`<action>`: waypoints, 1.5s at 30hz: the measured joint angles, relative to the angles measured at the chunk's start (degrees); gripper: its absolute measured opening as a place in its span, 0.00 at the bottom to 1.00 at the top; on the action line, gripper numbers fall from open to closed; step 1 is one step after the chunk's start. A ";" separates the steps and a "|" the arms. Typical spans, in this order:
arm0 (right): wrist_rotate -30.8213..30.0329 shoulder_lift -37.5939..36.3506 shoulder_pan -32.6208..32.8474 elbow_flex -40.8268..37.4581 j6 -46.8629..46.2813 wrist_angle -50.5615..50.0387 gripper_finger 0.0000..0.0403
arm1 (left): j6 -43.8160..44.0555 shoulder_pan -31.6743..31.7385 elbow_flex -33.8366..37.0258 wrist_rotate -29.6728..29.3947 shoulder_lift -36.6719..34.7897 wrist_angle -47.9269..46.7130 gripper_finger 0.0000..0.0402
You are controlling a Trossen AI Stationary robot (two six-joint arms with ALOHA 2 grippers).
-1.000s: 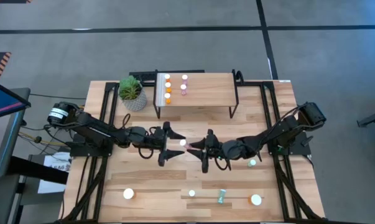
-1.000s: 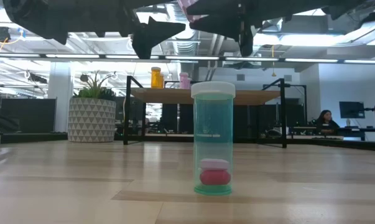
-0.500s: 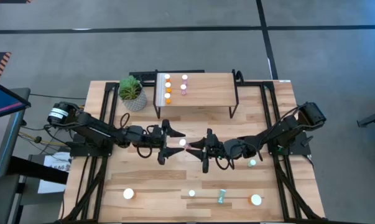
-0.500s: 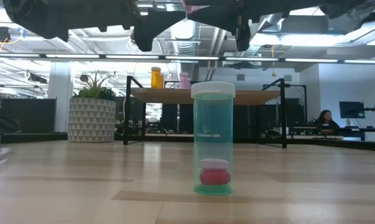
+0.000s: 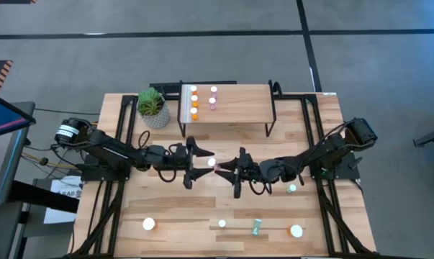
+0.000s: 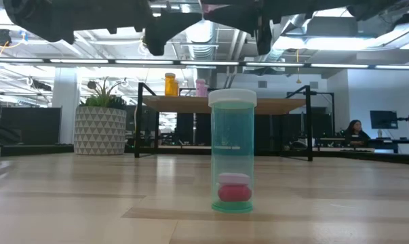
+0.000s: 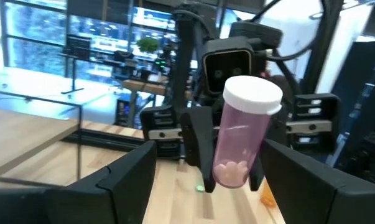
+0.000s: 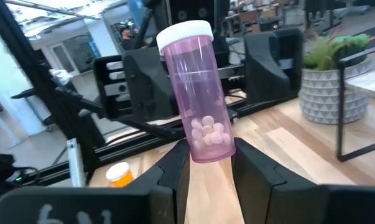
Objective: Pick and place medicine bottles onto shelf by color
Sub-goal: Put the pink pill bottle on the shelf aligned with the other pink pill bottles
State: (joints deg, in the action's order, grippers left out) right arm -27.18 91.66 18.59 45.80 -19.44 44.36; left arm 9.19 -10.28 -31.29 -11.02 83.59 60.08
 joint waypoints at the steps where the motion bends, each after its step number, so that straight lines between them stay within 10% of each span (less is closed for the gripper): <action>1: -0.14 0.00 -0.06 0.00 0.00 0.00 0.30 | 0.05 -0.01 0.00 -0.78 0.00 -0.01 0.67; 22: -1.27 0.00 -0.85 0.00 -0.02 0.31 0.30 | -0.32 0.04 -2.69 -1.71 0.00 -5.10 0.66; 45: -1.38 0.00 -0.85 0.00 -0.17 0.28 0.30 | 0.00 0.02 -2.69 -0.16 0.00 -5.54 0.36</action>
State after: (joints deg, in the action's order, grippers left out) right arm -28.56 91.66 17.74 45.80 -19.61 44.64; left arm 9.19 -10.26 -33.98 -11.18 83.59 54.54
